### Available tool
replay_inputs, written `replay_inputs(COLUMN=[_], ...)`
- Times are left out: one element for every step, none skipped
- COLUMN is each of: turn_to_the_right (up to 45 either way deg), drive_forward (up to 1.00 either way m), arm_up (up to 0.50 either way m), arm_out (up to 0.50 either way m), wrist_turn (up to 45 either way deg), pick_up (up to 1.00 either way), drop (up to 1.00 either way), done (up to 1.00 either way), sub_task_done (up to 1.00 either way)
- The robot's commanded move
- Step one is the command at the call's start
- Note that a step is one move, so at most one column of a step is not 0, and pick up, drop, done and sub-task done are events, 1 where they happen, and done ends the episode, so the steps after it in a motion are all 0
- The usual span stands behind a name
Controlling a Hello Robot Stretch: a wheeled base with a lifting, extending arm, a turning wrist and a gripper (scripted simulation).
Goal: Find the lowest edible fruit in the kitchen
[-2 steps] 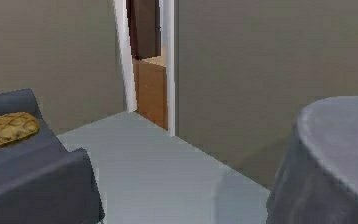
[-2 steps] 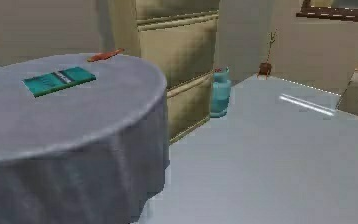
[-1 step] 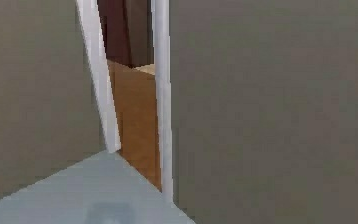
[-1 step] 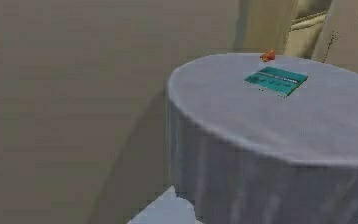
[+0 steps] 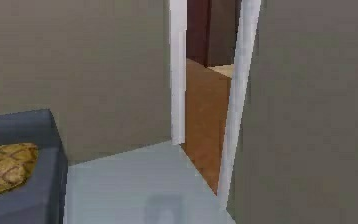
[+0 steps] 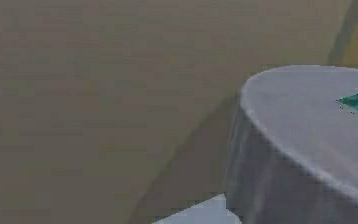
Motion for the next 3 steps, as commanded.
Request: replay_inputs(turn_to_the_right=[0.0,-6.0,0.0], drive_forward=[1.00,0.00,0.30], arm_up=[0.00,0.00,0.00], arm_out=[0.00,0.00,0.00], wrist_turn=[0.0,0.0,0.0], pick_up=[0.00,0.00,0.00], drop=[0.00,0.00,0.00], done=[0.00,0.00,0.00], sub_task_done=[0.00,0.00,0.00])
